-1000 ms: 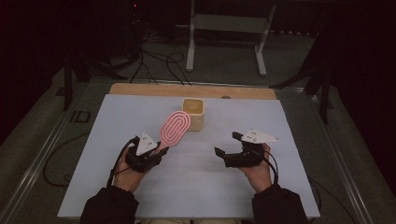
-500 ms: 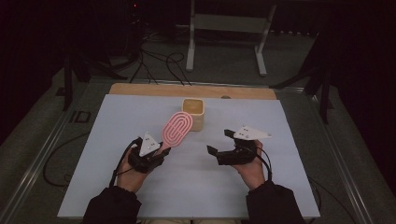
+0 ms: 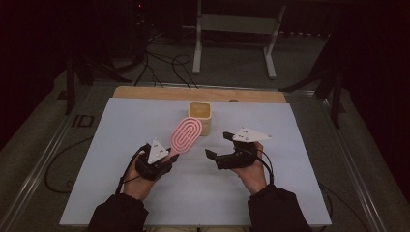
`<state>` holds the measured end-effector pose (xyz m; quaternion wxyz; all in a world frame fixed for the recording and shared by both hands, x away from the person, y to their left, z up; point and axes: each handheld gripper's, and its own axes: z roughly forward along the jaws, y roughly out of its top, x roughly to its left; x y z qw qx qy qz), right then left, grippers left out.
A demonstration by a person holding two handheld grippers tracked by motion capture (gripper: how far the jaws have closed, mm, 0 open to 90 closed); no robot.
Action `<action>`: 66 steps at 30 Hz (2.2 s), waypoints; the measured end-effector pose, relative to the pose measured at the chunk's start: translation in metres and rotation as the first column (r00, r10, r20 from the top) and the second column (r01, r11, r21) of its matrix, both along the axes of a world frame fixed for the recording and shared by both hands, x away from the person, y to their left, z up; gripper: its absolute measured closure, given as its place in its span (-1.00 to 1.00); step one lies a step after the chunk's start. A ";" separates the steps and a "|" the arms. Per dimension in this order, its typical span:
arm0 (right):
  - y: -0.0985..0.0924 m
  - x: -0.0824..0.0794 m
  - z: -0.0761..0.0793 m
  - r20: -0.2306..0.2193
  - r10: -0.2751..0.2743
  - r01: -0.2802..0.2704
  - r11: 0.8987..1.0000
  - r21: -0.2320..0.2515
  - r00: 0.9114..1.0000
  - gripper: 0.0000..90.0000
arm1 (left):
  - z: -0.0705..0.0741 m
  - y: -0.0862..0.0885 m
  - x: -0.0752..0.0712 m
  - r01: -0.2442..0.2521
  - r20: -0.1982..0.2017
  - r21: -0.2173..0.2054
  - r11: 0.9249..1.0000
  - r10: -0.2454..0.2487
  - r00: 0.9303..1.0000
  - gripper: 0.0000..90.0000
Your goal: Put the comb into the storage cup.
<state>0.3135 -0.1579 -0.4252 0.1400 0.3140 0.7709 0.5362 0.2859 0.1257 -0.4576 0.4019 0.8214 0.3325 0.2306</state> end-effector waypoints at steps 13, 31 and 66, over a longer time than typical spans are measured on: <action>0.015 0.005 0.000 -0.015 0.025 -0.025 1.000 0.015 1.000 -0.83 | -0.002 -0.006 -0.002 0.004 0.016 0.014 1.000 -0.005 1.000 0.55; 0.042 0.016 0.002 -0.045 0.054 -0.053 0.998 0.026 0.998 -0.83 | 0.001 -0.011 -0.007 0.004 0.064 0.027 1.000 -0.006 0.998 0.55; 0.061 0.024 0.000 -0.142 0.068 -0.057 0.995 0.082 0.988 -0.03 | 0.001 -0.014 -0.012 0.012 0.103 0.005 1.000 -0.013 0.995 0.55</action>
